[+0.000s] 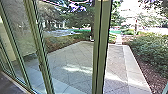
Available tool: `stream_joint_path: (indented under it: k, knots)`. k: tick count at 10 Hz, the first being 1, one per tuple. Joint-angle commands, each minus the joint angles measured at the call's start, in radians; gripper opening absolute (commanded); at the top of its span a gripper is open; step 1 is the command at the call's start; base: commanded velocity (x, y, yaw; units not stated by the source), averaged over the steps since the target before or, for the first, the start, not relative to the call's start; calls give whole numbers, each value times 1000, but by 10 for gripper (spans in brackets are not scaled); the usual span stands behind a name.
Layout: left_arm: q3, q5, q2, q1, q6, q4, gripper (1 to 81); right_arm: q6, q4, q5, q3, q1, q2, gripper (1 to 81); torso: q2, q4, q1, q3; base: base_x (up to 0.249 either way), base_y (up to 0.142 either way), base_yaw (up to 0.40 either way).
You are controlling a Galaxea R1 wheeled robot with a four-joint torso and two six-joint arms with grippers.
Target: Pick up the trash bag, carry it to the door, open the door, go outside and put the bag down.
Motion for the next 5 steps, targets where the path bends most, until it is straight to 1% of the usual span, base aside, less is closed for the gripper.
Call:
stream_joint_path:
  k: [1, 5]
  knots:
    - [1, 56, 0, -59, 9, 9, 10, -6, -6, -37, 10, 41, 18, 811, 0, 0, 0, 0, 0, 0, 0]
    - [1, 56, -3, -59, 11, 9, 10, -6, -7, -34, 10, 35, 20, 811, 0, 0, 0, 0, 0, 0, 0]
